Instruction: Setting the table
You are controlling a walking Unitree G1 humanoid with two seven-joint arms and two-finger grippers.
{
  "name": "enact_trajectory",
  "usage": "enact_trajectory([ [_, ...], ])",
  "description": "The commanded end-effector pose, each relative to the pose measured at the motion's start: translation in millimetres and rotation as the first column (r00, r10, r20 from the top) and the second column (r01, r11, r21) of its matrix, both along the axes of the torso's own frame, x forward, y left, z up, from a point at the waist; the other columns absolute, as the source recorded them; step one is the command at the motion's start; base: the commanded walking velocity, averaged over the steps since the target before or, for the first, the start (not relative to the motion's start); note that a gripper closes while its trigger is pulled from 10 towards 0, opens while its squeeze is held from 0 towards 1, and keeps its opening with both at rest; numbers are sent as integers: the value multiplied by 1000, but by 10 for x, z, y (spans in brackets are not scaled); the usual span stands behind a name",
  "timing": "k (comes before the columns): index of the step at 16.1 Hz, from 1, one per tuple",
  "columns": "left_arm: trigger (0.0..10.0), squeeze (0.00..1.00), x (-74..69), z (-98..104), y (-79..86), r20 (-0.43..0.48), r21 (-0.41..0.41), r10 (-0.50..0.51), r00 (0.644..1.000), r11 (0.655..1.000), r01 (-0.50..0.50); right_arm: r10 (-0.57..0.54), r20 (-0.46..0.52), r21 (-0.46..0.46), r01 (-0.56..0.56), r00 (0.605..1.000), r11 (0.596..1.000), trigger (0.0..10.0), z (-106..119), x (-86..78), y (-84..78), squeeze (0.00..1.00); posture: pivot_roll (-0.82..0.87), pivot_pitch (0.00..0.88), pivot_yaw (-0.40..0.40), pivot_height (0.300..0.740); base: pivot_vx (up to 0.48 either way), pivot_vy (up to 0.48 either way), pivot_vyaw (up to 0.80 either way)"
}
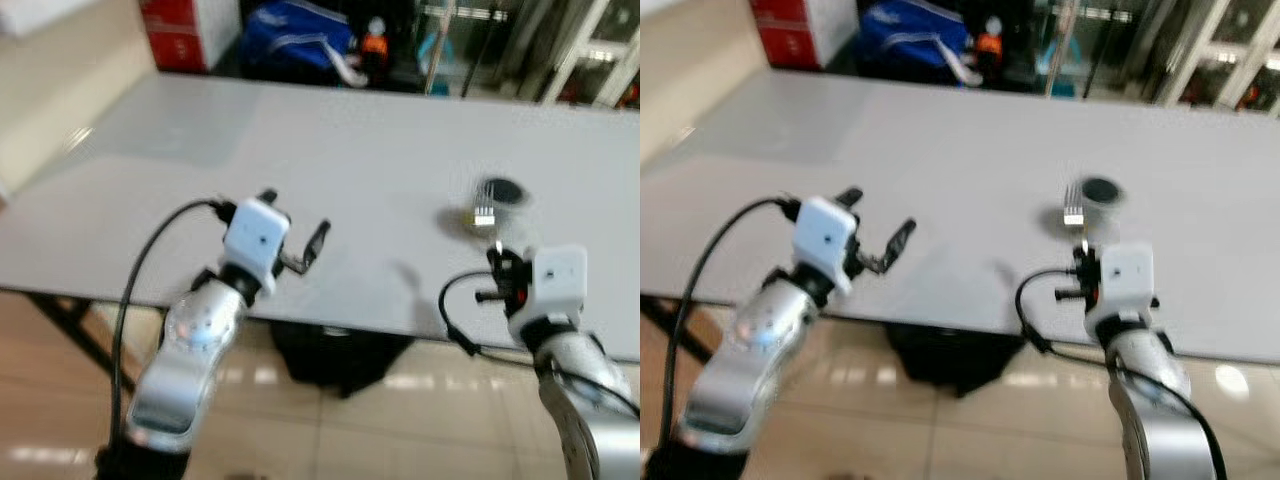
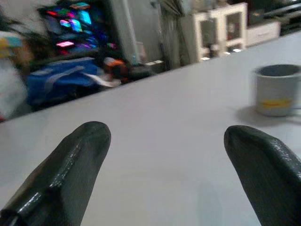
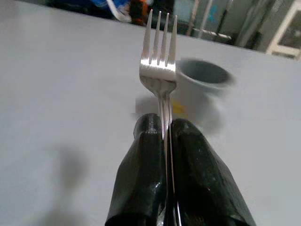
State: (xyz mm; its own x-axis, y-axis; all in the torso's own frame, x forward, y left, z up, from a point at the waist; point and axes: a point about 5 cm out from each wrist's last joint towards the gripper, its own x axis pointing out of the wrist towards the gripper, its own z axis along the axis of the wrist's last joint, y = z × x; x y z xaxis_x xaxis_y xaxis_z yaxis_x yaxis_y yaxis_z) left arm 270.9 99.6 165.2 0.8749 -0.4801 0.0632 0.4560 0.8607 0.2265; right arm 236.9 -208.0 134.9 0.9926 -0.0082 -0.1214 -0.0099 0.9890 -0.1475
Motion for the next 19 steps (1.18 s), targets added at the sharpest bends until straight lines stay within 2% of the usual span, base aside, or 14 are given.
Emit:
enact_trajectory([
  [1, 10000, 0, 15, 44, 10, 25, 16, 0, 1000, 1000, 0, 12, 32, 8, -12, 999, 1000, 10000, 66, 24, 7, 0, -8, 27, -16, 740, 0, -371, 0],
  [9, 10000, 0, 22, 26, 12, 17, 19, 5, 1000, 1000, -6, 12, 34, 9, -12, 999, 1000, 10000, 83, 23, -6, 0, -13, 35, -16, 740, 0, -372, 0],
  [11, 10000, 0, 91, -31, 62, -47, 24, 110, 993, 994, -109, -8, -6, 10, 8, 1000, 1000, 10000, 3, 14, -7, 0, -13, 39, -15, 740, 0, 0, 0],
  [13, 10000, 0, 89, -7, 64, -34, 33, 98, 995, 995, -97, -15, -42, -15, 15, 999, 1000, 10000, -59, 8, 6, 0, -10, 44, -13, 740, 0, 0, 0],
  [15, 10000, 0, 78, 2, 41, -33, 34, 70, 997, 997, -68, 7, -30, 4, -7, 1000, 1000, 10000, -44, 6, 55, 0, -11, 45, -7, 740, 0, 0, 0],
  [19, 10000, 0, 95, 45, 8, -30, 14, 71, 997, 997, -70, 19, -24, 31, -18, 1000, 999, 10000, -33, 24, 80, 0, -9, 43, -7, 740, 376, 0, 0],
])
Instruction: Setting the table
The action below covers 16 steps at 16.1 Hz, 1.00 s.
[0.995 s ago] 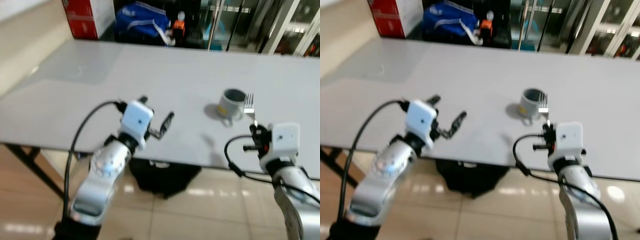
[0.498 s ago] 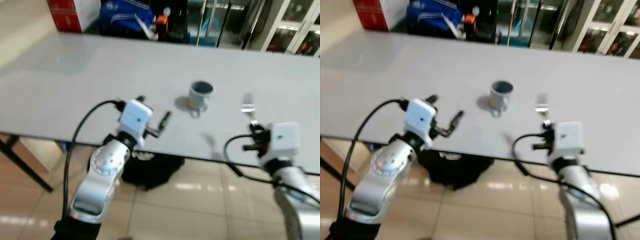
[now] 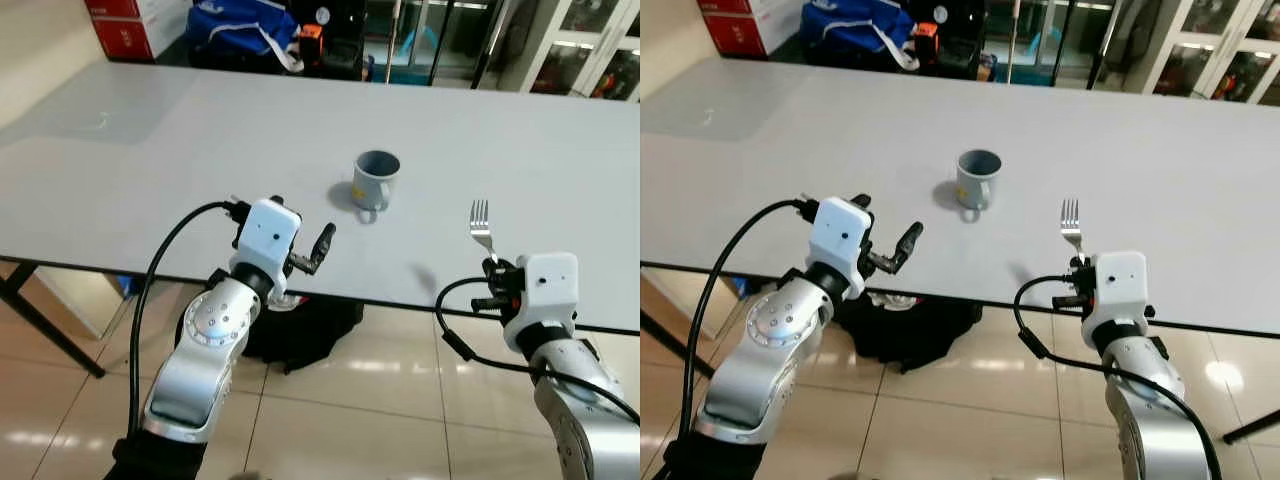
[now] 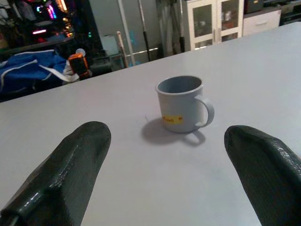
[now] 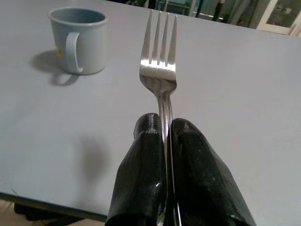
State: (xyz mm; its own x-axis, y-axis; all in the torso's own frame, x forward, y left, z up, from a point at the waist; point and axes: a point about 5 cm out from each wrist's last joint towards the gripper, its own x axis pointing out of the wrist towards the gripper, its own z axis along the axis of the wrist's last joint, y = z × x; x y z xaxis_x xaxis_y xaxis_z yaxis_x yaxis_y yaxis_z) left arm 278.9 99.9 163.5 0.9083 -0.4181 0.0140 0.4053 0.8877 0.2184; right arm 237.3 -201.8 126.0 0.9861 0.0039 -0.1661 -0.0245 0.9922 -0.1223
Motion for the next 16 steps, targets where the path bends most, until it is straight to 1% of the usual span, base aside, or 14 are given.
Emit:
enact_trajectory([
  [1, 10000, 0, 11, 63, 4, 17, -1, -3, 1000, 1000, 3, 8, 19, 16, -8, 1000, 1000, 10000, 51, 24, 21, 0, -4, 40, -8, 740, 420, 0, 0],
  [7, 10000, 0, 12, 73, 26, 19, 4, 0, 1000, 1000, 0, 51, 31, 7, -51, 998, 999, 10000, 65, 78, 71, 0, 5, 32, -16, 740, 412, 0, 0],
  [9, 10000, 0, 1, 96, 20, 33, -10, -3, 999, 1000, 3, 57, 28, -3, -56, 998, 998, 10000, 60, 93, 71, 0, 8, 31, -17, 740, 0, 0, 0],
  [10, 10000, 0, -3, 97, 14, 35, 16, -9, 999, 1000, 8, 56, 26, -3, -56, 998, 998, 10000, 57, 100, 67, 0, 9, 32, -17, 740, 0, 0, 0],
  [11, 10000, 0, -8, 100, 12, 41, 22, -18, 999, 1000, 17, 53, 24, -5, -53, 998, 999, 10000, 57, 111, 62, 0, 8, 33, -15, 740, 0, 0, 0],
  [14, 10000, 0, -65, 104, -5, 47, 13, -75, 996, 997, 75, 32, 10, -18, -32, 999, 999, 10000, 57, 147, 9, 0, 4, 38, -14, 740, 0, 0, 0],
  [16, 10000, 0, -117, 78, -20, 31, 10, -108, 994, 994, 107, 18, -11, -22, -18, 1000, 1000, 10000, 32, 173, -38, 0, 0, 42, -16, 740, 0, 0, 0],
])
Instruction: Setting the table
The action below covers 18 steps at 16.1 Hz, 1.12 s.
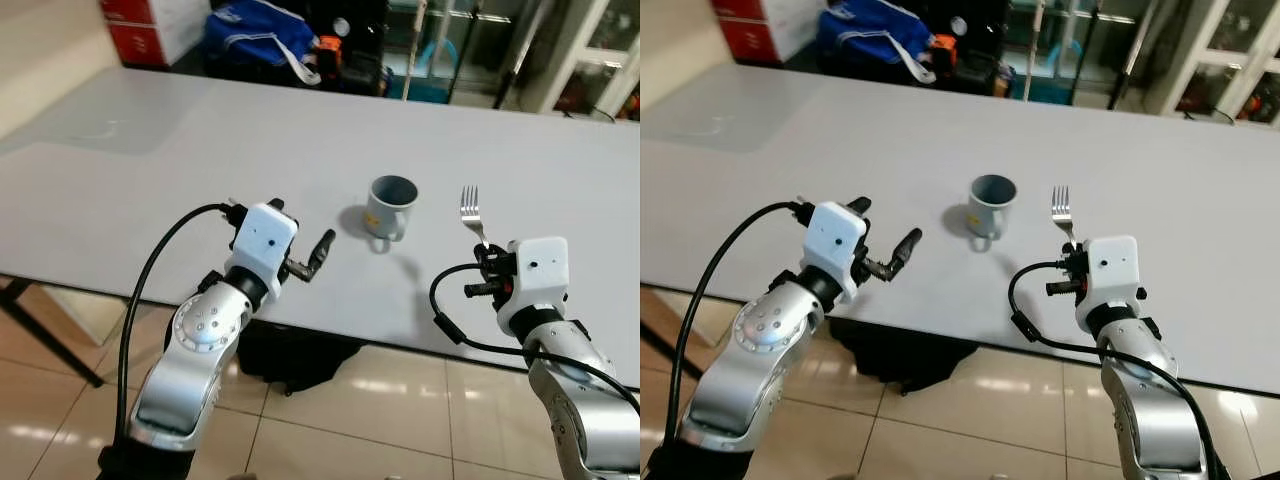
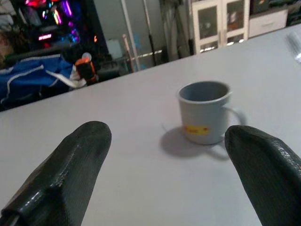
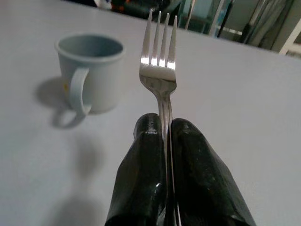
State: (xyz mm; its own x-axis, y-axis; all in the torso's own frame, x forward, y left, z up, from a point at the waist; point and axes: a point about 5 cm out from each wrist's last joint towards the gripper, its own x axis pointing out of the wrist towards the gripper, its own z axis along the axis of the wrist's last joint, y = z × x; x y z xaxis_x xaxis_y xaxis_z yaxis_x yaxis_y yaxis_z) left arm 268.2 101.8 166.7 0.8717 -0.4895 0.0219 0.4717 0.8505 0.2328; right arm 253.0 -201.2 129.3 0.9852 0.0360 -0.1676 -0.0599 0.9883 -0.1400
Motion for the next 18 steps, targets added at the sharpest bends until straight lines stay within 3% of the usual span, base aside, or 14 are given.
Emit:
enact_trajectory([
  [1, 10000, 0, -28, 35, -48, 13, -4, -38, 999, 999, 38, -28, -23, -7, 27, 999, 1000, 10000, -17, 19, -62, 0, 0, 42, -17, 740, 0, 0, 0],
  [3, 10000, 0, -115, -25, -102, -30, -10, -146, 989, 989, 145, -64, -92, 15, 65, 994, 998, 10000, -100, 122, -103, 0, -4, 45, -21, 740, 0, 0, 0],
  [7, 10000, 0, -337, -174, -134, -161, 24, -353, 922, 932, 361, -81, -153, 18, 85, 985, 996, 10000, -203, 298, -121, 0, -1, 48, -27, 740, 0, 0, 0],
  [9, 10000, 0, -431, -224, -127, -214, 43, -403, 890, 906, 421, -75, -172, 43, 83, 982, 996, 10000, -253, 361, -98, 0, 3, 47, -35, 740, 0, 0, 0],
  [12, 10000, 0, -464, -257, -116, -239, 66, -414, 878, 896, 440, -125, -185, -13, 125, 975, 992, 10000, -319, 484, -63, 0, 9, 41, -42, 740, 0, 0, 0],
  [15, 10000, 0, -465, -246, -117, -238, 69, -414, 879, 895, 441, -230, -175, 40, 240, 957, 970, 10000, -335, 518, -92, 0, 12, 36, -44, 740, 0, 0, 0],
  [18, 10000, 0, -460, -248, -137, -239, 68, -419, 876, 893, 446, -254, -186, 33, 264, 949, 964, 10000, -401, 520, -70, 0, 5, 34, -39, 740, 0, 0, 0],
])
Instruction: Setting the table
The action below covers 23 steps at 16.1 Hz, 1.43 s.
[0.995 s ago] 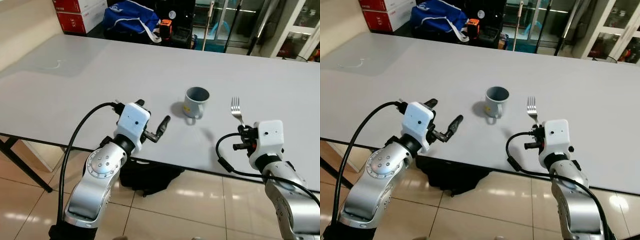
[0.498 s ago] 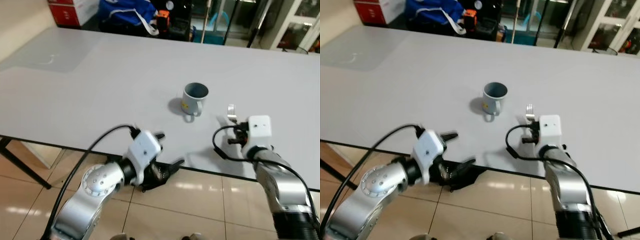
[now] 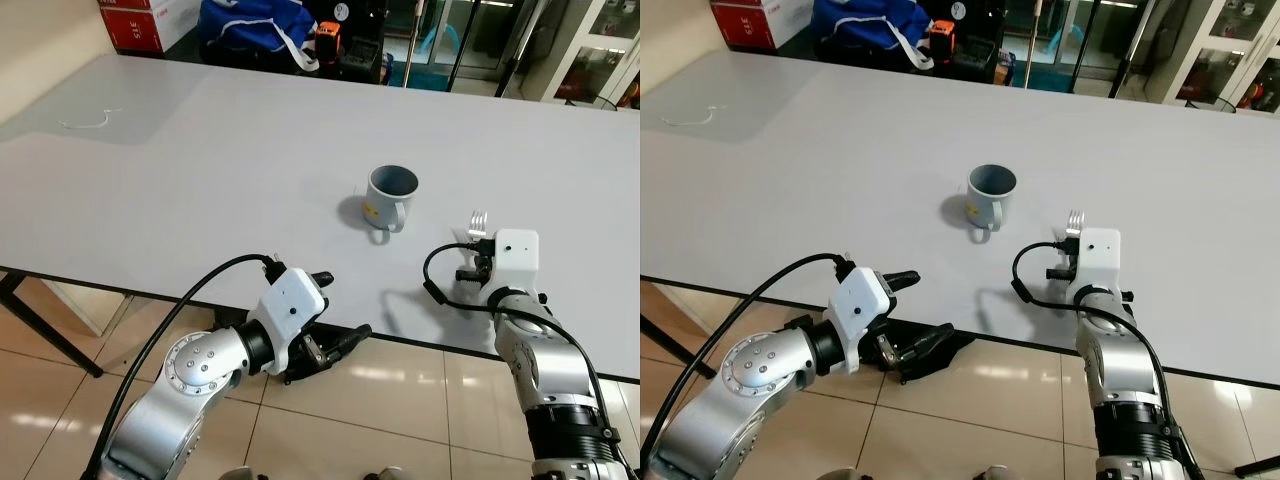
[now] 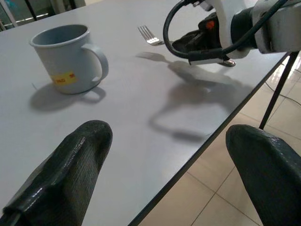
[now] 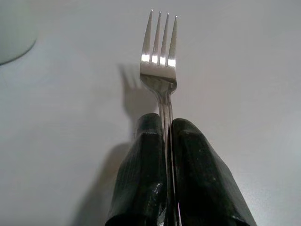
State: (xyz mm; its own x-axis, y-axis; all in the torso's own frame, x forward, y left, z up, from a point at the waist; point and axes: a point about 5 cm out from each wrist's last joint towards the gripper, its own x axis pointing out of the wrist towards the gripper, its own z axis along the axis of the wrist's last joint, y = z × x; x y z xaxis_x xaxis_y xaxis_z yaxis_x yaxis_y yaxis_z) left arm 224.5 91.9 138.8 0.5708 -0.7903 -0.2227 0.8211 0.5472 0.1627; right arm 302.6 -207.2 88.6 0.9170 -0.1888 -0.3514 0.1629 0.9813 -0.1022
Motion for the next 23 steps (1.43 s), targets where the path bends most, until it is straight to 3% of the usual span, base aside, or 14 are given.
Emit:
enact_trajectory([
  [1, 10000, 0, -19, 30, -43, 9, 2, -30, 1000, 1000, 30, -20, 6, 13, 20, 1000, 1000, 10000, -6, 31, 3, 0, 5, 34, -39, 740, 0, 0, 0],
  [5, 10000, 0, -18, 33, -40, 6, 0, -30, 1000, 1000, 30, -6, -9, 61, 6, 1000, 998, 10000, -52, 70, 125, 0, 5, 33, -38, 740, 0, 0, 0],
  [6, 10000, 0, -22, 35, -37, 7, 0, -26, 1000, 1000, 26, -4, -18, 81, 6, 1000, 997, 10000, -66, 68, 150, 216, 10, 33, -46, 740, 0, 0, 0],
  [7, 10000, 0, -23, 34, -36, 6, 0, -25, 1000, 1000, 25, -7, -21, 87, 9, 1000, 996, 10000, -70, 67, 154, 216, 10, 33, -46, 740, 0, 0, 0],
  [8, 10000, 0, -24, 35, -34, 6, 0, -25, 1000, 1000, 25, -17, -22, 92, 19, 1000, 996, 10000, -73, 67, 153, 933, 9, 37, -44, 740, 0, 0, 0],
  [9, 10000, 0, -25, 34, -36, 5, -1, -26, 1000, 1000, 26, -25, -23, 95, 27, 999, 995, 10000, -82, 70, 145, 1000, 9, 37, -44, 740, 0, 0, 0],
  [16, 10000, 0, -22, 32, -47, 4, -1, -27, 1000, 1000, 27, -16, -25, 113, 19, 1000, 993, 10000, -115, 72, 162, 1000, 7, 38, -45, 740, 0, 0, 0],
  [19, 10000, 0, -4, 34, -31, 15, 0, 6, 1000, 1000, -6, 14, 82, 170, -28, 996, 985, 10000, 20, 87, 194, 1000, 7, 36, -46, 740, 0, 0, 0],
  [21, 10000, 0, 20, 42, -14, 37, 10, 29, 999, 1000, -29, 63, 164, 160, -90, 984, 983, 10000, 163, 83, 226, 1000, 8, 37, -46, 740, 0, 0, 0],
  [22, 10000, 0, 51, 81, -1, 57, -16, 71, 996, 997, -70, 92, 195, 80, -109, 976, 991, 10000, 282, 13, 207, 0, 7, 36, -44, 740, 0, 0, 0],
  [23, 10000, 0, 61, 94, 3, 70, -18, 86, 994, 996, -85, 99, 208, 61, -114, 973, 992, 10000, 319, -15, 199, 0, 7, 36, -45, 740, 0, 0, 0],
])
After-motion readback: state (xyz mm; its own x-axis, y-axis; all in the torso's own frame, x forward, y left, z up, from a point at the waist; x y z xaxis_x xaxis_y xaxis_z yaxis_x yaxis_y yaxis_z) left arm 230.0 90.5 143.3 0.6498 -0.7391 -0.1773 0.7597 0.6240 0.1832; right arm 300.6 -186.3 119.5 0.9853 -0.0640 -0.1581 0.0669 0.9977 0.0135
